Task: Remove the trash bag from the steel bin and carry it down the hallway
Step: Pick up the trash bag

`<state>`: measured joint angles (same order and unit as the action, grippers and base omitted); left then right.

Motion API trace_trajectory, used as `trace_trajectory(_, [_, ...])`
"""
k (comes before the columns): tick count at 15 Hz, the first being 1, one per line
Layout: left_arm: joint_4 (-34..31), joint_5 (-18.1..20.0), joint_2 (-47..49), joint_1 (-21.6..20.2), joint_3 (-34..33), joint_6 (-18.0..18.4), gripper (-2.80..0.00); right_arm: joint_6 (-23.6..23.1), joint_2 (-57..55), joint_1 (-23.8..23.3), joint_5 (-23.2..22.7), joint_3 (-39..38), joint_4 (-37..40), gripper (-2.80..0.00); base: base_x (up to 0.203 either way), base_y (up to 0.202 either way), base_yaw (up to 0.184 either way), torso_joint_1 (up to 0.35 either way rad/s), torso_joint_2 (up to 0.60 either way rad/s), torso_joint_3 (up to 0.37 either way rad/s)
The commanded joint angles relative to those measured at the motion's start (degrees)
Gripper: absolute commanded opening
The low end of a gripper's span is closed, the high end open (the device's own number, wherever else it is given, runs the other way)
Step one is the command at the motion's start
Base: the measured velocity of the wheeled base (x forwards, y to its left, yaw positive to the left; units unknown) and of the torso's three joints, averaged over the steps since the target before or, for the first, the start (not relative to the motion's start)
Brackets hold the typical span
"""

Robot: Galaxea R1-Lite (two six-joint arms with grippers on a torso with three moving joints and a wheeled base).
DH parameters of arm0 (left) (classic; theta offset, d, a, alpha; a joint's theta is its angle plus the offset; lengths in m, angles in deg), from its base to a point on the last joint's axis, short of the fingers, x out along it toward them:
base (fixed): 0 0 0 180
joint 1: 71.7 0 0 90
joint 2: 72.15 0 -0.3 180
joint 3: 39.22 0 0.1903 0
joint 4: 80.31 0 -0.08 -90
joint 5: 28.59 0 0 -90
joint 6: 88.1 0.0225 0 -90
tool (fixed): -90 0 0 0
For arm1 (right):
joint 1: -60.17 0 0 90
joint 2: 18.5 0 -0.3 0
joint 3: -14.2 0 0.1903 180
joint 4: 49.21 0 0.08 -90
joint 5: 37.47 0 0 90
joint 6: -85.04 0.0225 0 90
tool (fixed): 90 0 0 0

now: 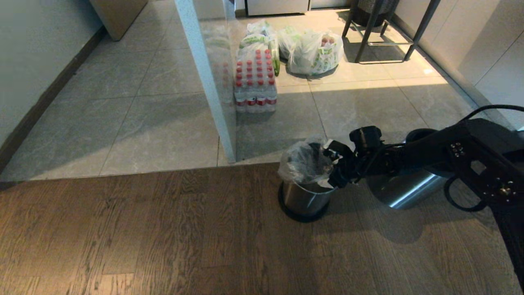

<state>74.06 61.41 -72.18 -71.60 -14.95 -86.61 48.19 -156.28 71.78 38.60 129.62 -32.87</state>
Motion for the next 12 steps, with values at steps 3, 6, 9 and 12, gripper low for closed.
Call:
trace_trajectory(3, [0.0, 0.0, 0.0, 0.0, 0.0, 0.0, -2.80, -0.3, -4.7, 0.1, -0.1, 3.8, -1.9, 0.00, 0.000, 0.000, 0.000, 0.000, 0.00, 0.000])
trace_trajectory(6, [0.0, 0.0, 0.0, 0.0, 0.0, 0.0, -2.80, -0.3, -6.8, 0.1, -0.1, 4.4, -5.3, 0.00, 0.000, 0.000, 0.000, 0.000, 0.00, 0.000])
trace_trajectory(9, [0.0, 0.0, 0.0, 0.0, 0.0, 0.0, -2.80, -0.1, -8.3, 0.1, 0.0, 5.2, -5.2, 0.00, 0.000, 0.000, 0.000, 0.000, 0.00, 0.000])
trace_trajectory(12, [0.0, 0.0, 0.0, 0.0, 0.0, 0.0, -2.80, 2.6, -10.0, 0.2, 0.1, 7.1, -5.2, 0.00, 0.000, 0.000, 0.000, 0.000, 0.00, 0.000])
